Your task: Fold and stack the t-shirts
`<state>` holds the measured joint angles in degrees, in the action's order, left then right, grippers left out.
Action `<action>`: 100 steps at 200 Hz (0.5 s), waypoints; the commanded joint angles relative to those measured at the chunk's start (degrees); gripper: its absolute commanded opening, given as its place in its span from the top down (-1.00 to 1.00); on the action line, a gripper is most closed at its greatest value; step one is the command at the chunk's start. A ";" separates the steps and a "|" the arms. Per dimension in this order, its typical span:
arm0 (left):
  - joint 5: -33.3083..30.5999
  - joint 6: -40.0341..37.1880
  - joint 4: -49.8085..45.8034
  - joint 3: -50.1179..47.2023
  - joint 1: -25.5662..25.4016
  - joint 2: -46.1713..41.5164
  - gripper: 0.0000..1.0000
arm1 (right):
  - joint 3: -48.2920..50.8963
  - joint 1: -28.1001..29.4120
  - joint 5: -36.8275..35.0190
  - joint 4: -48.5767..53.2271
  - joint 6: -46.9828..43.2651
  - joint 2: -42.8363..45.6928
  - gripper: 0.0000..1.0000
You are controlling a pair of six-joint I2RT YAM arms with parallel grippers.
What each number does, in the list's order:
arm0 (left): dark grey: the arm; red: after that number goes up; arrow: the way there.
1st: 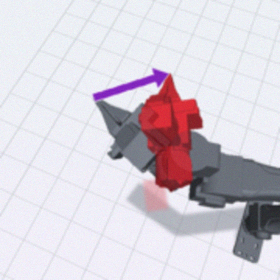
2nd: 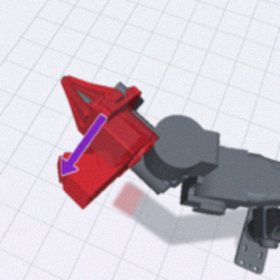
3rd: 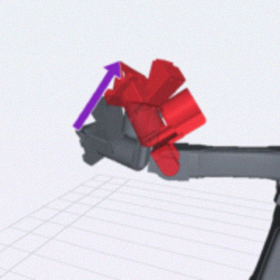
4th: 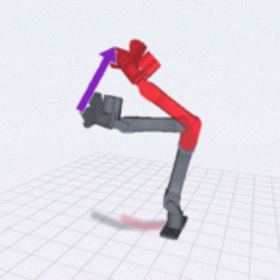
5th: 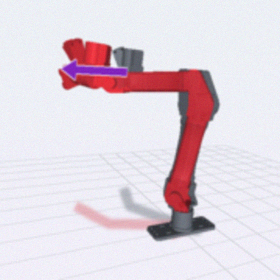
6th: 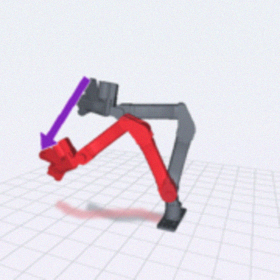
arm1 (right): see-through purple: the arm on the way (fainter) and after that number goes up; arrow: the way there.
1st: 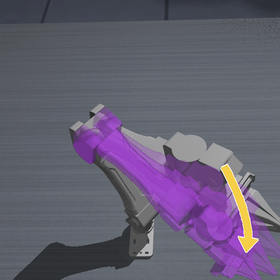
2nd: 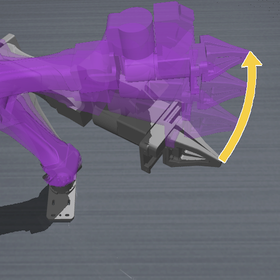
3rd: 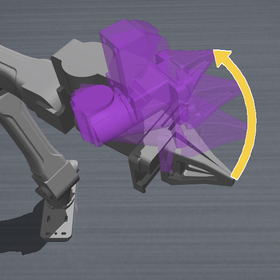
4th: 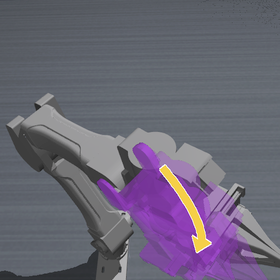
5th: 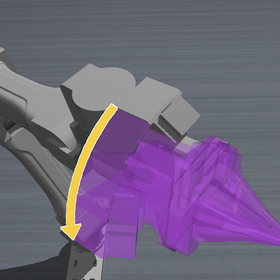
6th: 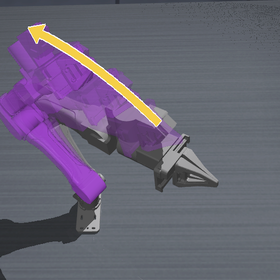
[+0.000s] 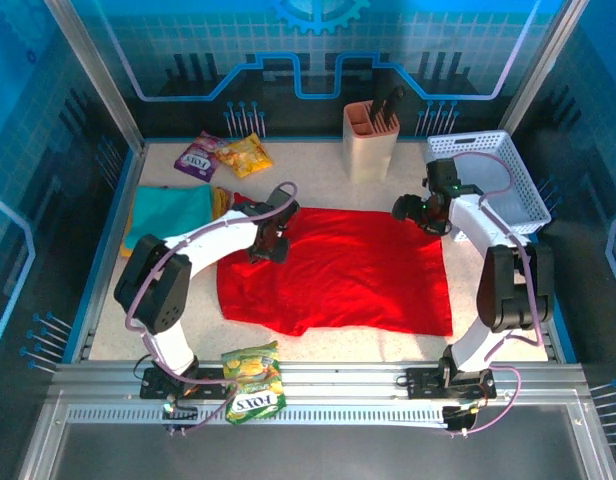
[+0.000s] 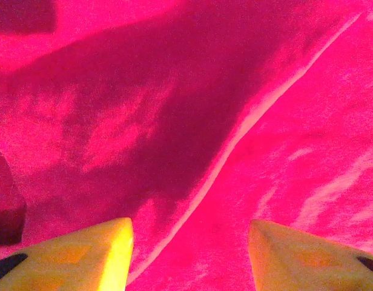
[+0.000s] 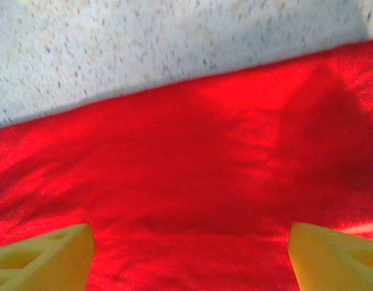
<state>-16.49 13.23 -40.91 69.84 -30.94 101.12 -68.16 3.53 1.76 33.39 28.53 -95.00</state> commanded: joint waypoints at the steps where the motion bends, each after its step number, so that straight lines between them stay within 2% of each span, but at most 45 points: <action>1: -8.24 -1.90 1.53 -1.12 -1.14 1.89 -0.09 | 2.94 1.31 1.80 -0.90 1.15 2.53 -0.68; 62: -10.22 -0.93 2.73 -3.08 -2.58 3.77 -0.04 | 5.47 3.01 2.12 -1.82 1.70 3.07 -0.68; 100: -15.47 -0.32 2.94 -3.48 -2.82 6.18 0.13 | 4.82 3.05 2.81 -1.97 1.88 2.54 -0.67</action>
<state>-27.03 13.26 -38.46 67.24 -33.39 105.49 -63.35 5.85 3.51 31.83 29.78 -93.51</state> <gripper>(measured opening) 0.467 0.836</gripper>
